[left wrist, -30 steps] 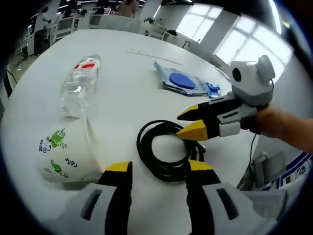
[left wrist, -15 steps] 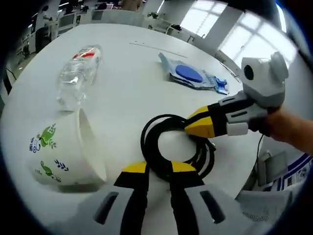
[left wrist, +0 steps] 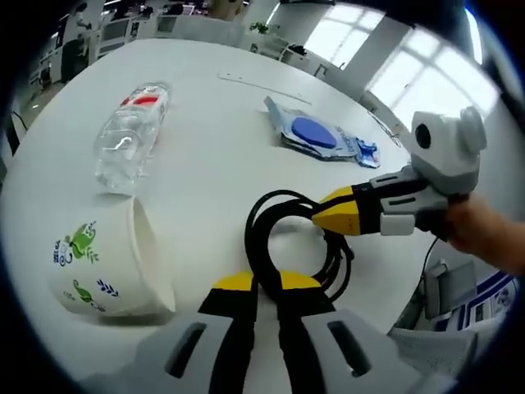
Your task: Arrange the tabletop items into an orderly group along one side of the table until the central work area is clear of visible clutter.
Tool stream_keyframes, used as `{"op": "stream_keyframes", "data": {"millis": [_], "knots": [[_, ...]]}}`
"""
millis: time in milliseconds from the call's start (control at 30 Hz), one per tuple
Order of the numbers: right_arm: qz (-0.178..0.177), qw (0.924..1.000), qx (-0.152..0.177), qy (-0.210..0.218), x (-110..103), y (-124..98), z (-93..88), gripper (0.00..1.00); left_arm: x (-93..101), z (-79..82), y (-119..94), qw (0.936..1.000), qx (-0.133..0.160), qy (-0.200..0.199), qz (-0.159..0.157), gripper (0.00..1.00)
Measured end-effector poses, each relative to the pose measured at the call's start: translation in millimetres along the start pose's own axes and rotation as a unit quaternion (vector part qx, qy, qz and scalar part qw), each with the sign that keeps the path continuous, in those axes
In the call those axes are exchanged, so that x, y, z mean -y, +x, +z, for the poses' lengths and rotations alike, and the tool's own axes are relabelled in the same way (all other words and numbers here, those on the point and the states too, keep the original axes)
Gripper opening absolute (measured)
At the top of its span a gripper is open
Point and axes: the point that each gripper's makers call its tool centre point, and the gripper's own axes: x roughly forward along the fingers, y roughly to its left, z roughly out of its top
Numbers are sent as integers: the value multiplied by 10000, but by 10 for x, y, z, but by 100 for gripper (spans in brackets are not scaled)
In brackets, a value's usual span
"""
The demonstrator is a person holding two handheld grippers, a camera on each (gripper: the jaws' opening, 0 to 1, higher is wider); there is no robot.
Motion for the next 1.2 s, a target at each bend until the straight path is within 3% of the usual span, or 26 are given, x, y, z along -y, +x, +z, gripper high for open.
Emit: {"op": "stream_keyframes", "data": {"millis": [333, 633, 900, 1200], "knots": [[-168, 9992, 346, 123, 109, -304, 160, 3, 223, 260, -61, 9994, 188, 202, -193, 4], [-498, 9962, 675, 250, 329, -713, 249, 3, 564, 546, -14, 9963, 244, 677, -473, 4], [-878, 9910, 905, 452, 614, -1070, 222, 3, 955, 780, 134, 9906, 206, 1101, -782, 4], [-1284, 9831, 1088, 716, 922, -1427, 90, 3, 1387, 908, 370, 9831, 71, 1470, -1087, 4]]}}
